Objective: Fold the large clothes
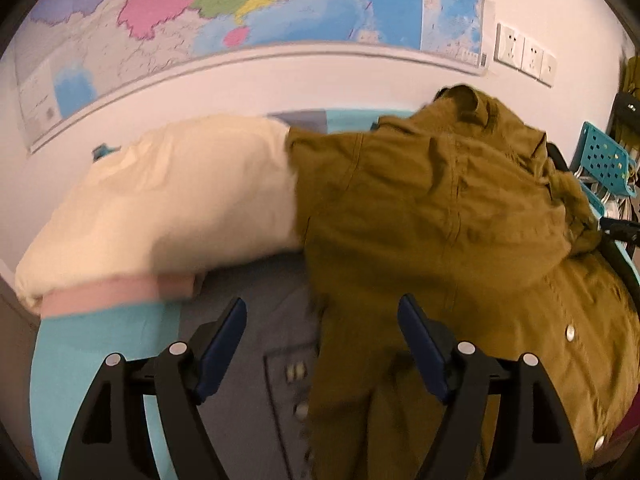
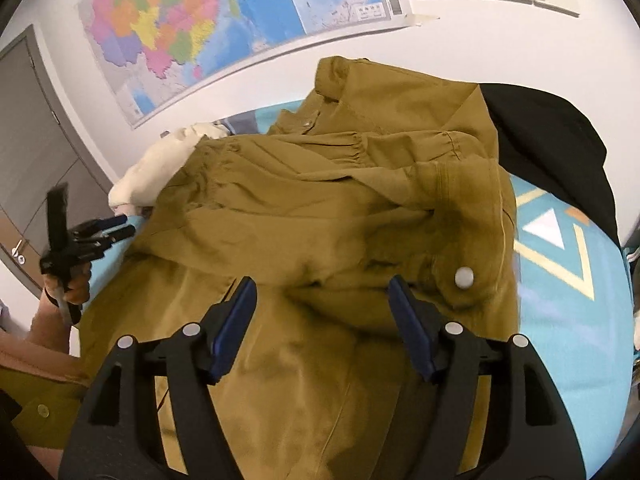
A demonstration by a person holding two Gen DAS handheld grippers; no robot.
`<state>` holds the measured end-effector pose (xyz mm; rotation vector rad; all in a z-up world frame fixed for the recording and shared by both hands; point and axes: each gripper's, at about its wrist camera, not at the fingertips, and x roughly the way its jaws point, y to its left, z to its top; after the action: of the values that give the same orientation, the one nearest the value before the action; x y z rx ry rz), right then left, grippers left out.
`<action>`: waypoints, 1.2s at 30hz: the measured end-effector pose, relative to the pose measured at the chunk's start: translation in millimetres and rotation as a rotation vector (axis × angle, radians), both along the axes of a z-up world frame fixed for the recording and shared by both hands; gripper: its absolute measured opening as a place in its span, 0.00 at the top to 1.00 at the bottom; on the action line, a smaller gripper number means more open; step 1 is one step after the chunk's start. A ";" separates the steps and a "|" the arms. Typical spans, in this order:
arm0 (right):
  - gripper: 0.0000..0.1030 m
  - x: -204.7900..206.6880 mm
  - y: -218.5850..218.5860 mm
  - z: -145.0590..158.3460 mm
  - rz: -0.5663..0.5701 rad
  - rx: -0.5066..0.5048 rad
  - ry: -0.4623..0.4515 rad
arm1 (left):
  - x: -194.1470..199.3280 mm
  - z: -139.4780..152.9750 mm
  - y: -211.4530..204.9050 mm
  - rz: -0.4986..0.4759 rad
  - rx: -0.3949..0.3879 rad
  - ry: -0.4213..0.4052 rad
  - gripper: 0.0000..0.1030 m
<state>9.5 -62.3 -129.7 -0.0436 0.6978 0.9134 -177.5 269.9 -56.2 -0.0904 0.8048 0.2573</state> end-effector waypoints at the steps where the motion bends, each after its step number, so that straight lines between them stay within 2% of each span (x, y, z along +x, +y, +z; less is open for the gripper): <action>1: 0.34 -5.5 -1.8 -0.1 0.002 0.000 -0.002 | -2.4 -2.4 -0.5 0.001 -0.004 0.006 0.27; 7: 0.33 -38.1 0.3 -12.5 0.051 0.022 0.016 | -20.7 -9.6 -9.9 -0.023 -0.035 0.013 0.27; 13: 0.28 -49.2 23.6 -45.8 0.083 -0.068 0.059 | -30.5 -24.4 -21.4 -0.045 -0.017 0.053 0.25; 16: 0.28 -49.2 20.7 -43.2 0.072 -0.029 0.072 | -37.0 -31.7 -21.8 -0.044 -0.031 0.067 0.25; 18: 0.28 -51.4 7.8 -36.4 0.065 0.055 0.103 | -44.3 -31.7 -18.6 -0.046 -0.057 0.058 0.25; 24: 0.26 -69.7 -42.7 -17.2 0.039 0.239 0.102 | -74.9 -30.7 -13.7 -0.050 -0.129 0.056 0.21; 25: 0.26 -73.6 -54.5 -14.2 0.001 0.247 0.131 | -79.2 -31.0 -14.2 -0.057 -0.140 0.064 0.21; 29: 0.23 -83.4 -89.8 -10.3 -0.071 0.295 0.120 | -95.0 -33.6 -15.7 -0.082 -0.180 0.083 0.18; 32: 0.21 -88.4 -109.6 -11.6 -0.132 0.297 0.119 | -103.4 -36.6 -15.8 -0.120 -0.265 0.095 0.17; 36: 0.19 -90.7 -137.4 -23.6 -0.205 0.304 0.156 | -112.1 -37.5 -23.6 -0.195 -0.335 0.084 0.14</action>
<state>-81.2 -199.7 -153.4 0.3666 0.6864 0.8224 -289.6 246.3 -93.7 -0.3156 0.9280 -0.0607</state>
